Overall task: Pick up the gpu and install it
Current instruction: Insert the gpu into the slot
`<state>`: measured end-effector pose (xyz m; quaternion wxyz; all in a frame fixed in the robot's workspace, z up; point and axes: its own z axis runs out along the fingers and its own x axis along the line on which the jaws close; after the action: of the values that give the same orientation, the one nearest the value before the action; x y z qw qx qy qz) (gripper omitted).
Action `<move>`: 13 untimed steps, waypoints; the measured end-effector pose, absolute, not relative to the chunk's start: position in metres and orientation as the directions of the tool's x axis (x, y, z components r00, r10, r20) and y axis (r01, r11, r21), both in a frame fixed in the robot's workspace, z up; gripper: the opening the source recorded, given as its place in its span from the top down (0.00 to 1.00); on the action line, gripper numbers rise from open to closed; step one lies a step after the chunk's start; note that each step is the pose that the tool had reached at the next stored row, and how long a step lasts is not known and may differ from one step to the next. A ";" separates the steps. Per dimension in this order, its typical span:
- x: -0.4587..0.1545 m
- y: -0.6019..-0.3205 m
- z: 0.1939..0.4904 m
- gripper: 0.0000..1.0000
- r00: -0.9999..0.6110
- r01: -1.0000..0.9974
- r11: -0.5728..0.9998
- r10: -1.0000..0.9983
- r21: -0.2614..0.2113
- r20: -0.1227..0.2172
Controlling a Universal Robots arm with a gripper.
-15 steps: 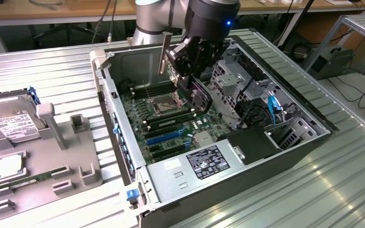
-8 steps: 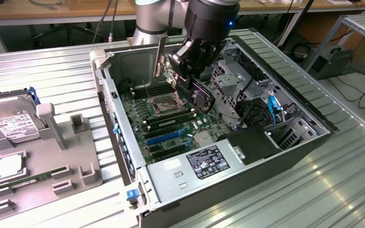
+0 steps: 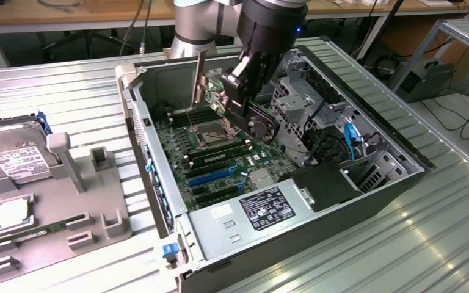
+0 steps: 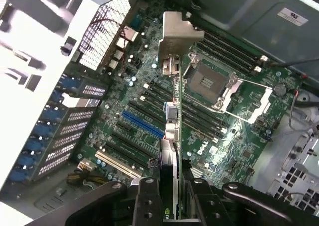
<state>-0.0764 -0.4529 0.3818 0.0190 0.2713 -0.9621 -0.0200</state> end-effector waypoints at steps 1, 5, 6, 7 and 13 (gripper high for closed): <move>-0.076 -0.453 0.382 0.74 -0.838 -0.544 0.838 -0.545 0.049 0.026; -0.076 -0.453 0.381 0.74 -0.792 -0.609 0.792 -0.610 0.049 0.026; -0.076 -0.453 0.381 0.74 -0.781 -0.623 0.781 -0.624 0.049 0.026; -0.076 -0.453 0.381 0.74 -0.763 -0.644 0.763 -0.646 0.049 0.026; -0.076 -0.453 0.381 0.74 -0.677 -0.734 0.677 -0.736 0.049 0.026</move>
<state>-0.0764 -0.4529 0.3813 0.0216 0.4014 -0.9155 -0.0172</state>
